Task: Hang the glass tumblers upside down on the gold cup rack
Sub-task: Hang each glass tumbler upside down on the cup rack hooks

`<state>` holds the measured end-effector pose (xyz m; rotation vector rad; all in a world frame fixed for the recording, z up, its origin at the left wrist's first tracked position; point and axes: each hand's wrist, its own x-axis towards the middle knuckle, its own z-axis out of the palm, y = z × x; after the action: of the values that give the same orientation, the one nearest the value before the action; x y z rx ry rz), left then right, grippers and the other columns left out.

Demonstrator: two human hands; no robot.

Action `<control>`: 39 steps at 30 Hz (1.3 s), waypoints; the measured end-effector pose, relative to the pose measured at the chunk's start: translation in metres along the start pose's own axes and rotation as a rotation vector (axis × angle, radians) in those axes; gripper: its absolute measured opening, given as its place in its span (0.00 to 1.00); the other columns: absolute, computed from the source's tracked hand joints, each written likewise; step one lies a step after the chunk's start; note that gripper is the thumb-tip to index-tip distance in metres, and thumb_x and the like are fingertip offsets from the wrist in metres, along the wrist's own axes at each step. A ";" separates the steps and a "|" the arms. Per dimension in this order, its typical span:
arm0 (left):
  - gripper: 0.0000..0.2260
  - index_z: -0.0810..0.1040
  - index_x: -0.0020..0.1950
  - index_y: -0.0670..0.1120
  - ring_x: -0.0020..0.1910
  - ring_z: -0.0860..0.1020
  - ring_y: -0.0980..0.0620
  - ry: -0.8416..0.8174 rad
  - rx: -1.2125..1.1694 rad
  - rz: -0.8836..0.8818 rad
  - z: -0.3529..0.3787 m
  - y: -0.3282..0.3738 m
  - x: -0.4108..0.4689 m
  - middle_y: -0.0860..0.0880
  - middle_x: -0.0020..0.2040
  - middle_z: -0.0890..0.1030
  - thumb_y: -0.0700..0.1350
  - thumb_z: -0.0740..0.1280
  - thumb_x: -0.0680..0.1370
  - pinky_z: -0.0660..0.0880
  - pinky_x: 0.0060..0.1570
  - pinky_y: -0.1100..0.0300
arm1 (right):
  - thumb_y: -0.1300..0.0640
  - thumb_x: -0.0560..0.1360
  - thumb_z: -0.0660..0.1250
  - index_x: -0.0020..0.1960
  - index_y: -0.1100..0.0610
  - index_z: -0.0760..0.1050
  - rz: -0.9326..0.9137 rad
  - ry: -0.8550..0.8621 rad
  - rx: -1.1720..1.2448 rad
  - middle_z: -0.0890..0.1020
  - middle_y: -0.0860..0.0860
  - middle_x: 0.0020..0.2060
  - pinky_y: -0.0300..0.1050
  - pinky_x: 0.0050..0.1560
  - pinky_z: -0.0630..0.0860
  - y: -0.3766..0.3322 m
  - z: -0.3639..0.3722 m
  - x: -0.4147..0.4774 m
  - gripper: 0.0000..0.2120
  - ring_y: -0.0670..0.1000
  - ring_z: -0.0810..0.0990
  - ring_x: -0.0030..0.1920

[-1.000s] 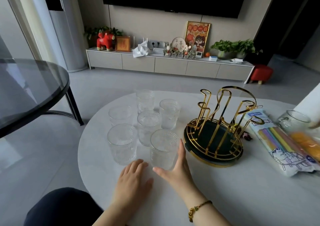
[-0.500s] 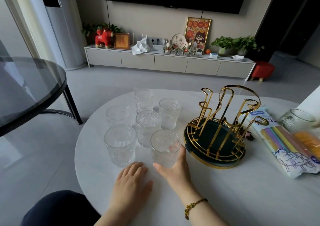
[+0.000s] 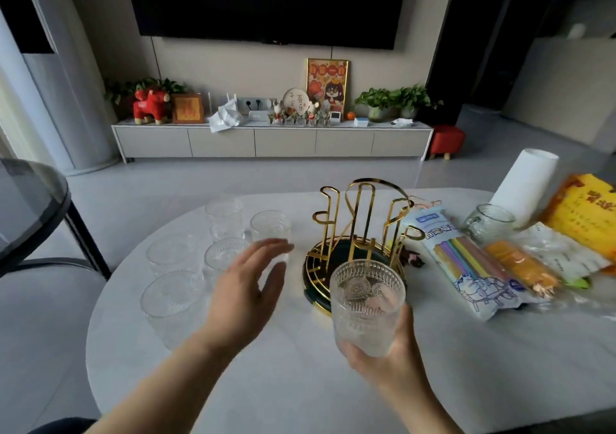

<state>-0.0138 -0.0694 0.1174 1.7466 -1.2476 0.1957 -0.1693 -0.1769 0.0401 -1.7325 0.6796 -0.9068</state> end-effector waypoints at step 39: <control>0.11 0.79 0.52 0.43 0.47 0.80 0.44 -0.267 0.129 0.219 0.085 0.028 0.160 0.41 0.50 0.83 0.34 0.62 0.74 0.72 0.41 0.61 | 0.51 0.61 0.74 0.62 0.53 0.58 0.187 -0.331 -0.980 0.68 0.51 0.48 0.44 0.43 0.69 -0.112 -0.124 0.224 0.36 0.53 0.69 0.50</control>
<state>0.0070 -0.2391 0.1840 1.7856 -1.6541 0.1769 -0.1452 -0.3824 0.2275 -2.5268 1.1393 -0.0977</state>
